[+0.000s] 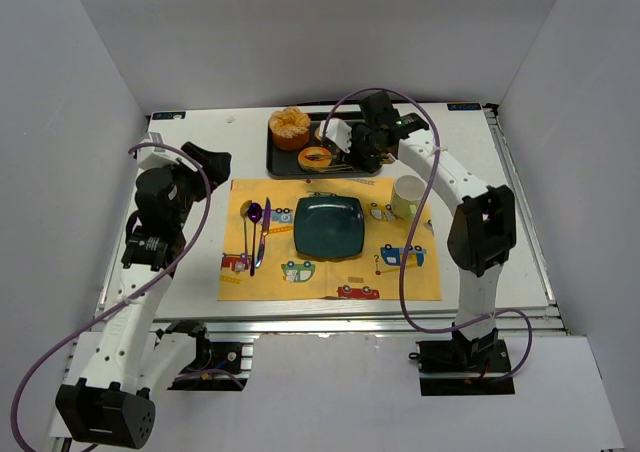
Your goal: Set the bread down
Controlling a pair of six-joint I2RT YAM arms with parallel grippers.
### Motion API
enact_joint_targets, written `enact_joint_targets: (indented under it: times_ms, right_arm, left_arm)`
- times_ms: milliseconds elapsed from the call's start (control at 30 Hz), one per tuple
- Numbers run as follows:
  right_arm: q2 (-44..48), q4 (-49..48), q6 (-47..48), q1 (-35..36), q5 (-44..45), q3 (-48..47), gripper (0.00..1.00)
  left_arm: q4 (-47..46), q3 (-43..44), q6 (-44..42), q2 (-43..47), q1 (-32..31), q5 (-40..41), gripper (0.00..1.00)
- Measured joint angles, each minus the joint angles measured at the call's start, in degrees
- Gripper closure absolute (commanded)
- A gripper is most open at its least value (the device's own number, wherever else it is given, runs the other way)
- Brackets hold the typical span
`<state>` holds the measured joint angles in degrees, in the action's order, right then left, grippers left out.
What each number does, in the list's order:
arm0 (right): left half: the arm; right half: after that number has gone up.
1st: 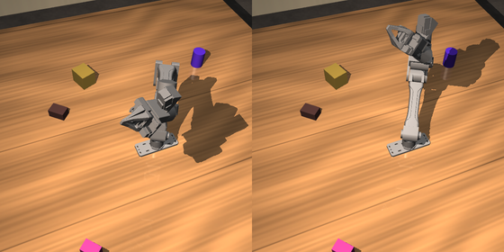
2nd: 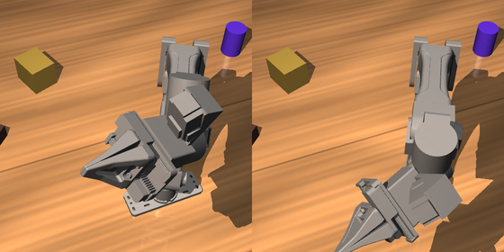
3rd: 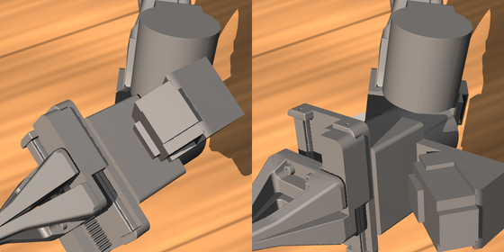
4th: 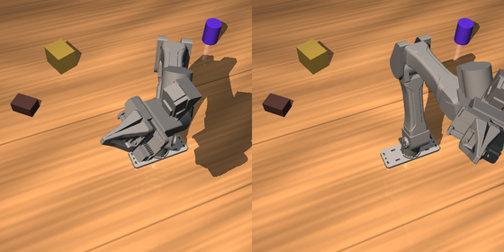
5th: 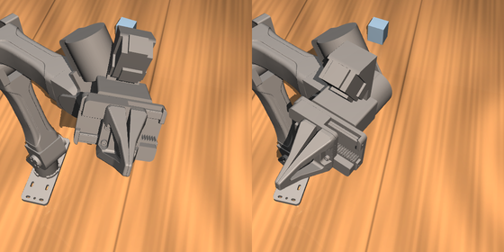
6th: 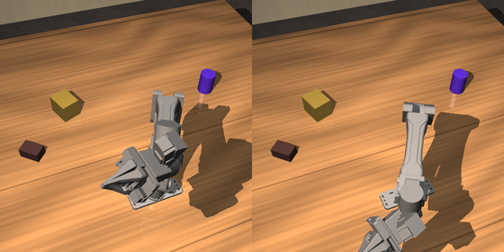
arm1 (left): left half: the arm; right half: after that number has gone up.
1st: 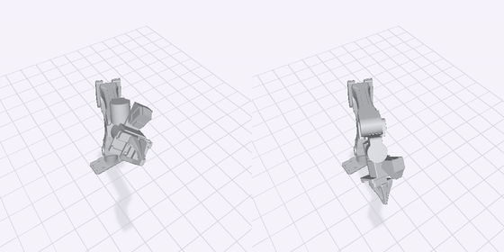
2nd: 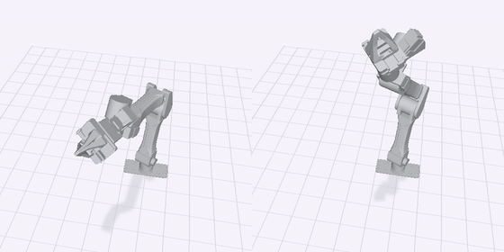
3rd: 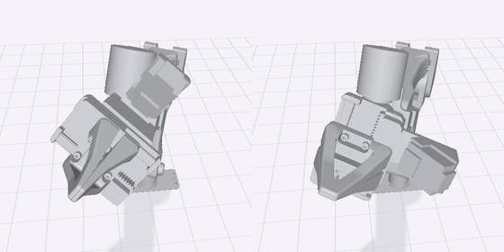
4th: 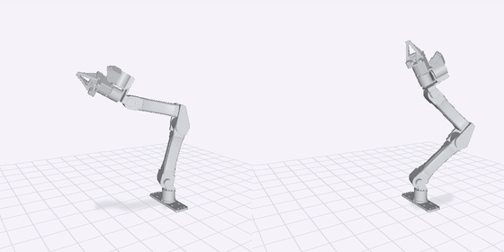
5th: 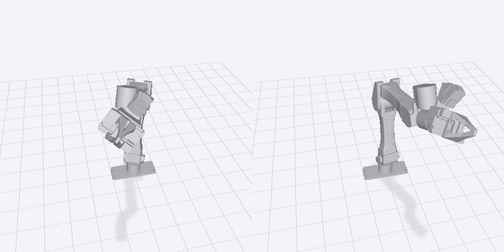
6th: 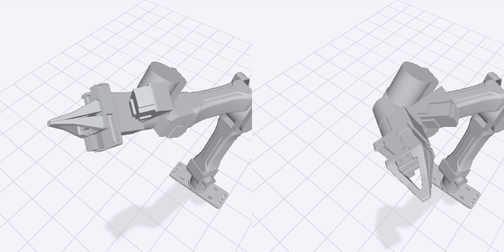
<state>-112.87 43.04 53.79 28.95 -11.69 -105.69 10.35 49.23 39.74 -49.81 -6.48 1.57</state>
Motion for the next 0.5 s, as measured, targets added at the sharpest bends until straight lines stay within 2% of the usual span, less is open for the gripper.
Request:
enact_joint_targets:
  times_ms: [500]
  right_arm:
    - [-3.92, -2.36, -0.13, 0.02, 2.93, -1.8, 0.53]
  left_arm:
    - [1.33, -0.13, 0.18, 2.49, 0.0, 0.61, 0.02]
